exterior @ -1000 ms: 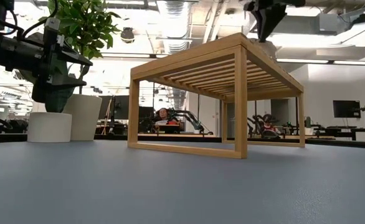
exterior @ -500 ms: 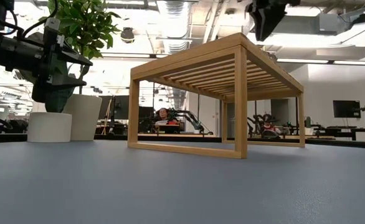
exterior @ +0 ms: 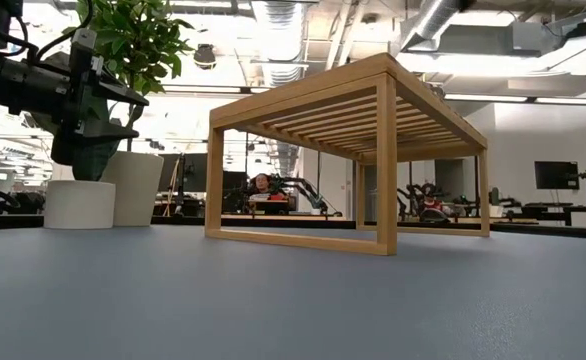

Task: Place and stack bowls onto a shelf
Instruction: Put the blue bowl on the shelf

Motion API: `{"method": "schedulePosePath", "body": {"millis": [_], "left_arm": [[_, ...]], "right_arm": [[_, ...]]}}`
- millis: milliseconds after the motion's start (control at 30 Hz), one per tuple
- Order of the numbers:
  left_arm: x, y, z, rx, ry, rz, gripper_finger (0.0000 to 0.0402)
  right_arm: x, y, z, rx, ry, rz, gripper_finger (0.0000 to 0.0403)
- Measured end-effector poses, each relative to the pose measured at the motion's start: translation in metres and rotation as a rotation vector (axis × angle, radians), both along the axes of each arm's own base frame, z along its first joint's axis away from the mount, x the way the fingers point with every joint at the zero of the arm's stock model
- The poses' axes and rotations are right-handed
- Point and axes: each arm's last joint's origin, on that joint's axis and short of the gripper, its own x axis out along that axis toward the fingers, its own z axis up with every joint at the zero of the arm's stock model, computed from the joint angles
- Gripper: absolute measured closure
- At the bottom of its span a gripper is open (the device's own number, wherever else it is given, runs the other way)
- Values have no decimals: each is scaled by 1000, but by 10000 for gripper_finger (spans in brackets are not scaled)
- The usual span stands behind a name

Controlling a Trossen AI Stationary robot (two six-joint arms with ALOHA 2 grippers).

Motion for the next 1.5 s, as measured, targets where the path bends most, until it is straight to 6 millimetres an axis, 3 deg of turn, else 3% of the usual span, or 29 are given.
{"method": "schedulePosePath", "body": {"millis": [233,533,833,1067,1233,1500], "left_arm": [[0,0,0,-3,-2,-11,148],[0,-1,0,-8,-6,-25,148],[0,-1,0,-17,-13,-26,148],[0,0,0,-18,-14,-14,148],[-1,1,0,-18,-12,29,148],[-1,1,0,-17,-11,54,148]], "right_arm": [[-30,52,-46,140,128,-130,254],[-73,104,-105,176,325,-305,266],[-97,138,-129,226,350,-317,260],[-102,162,-142,302,322,-233,219],[-107,170,-157,264,393,-203,200],[-105,176,-164,224,410,-191,201]]}}
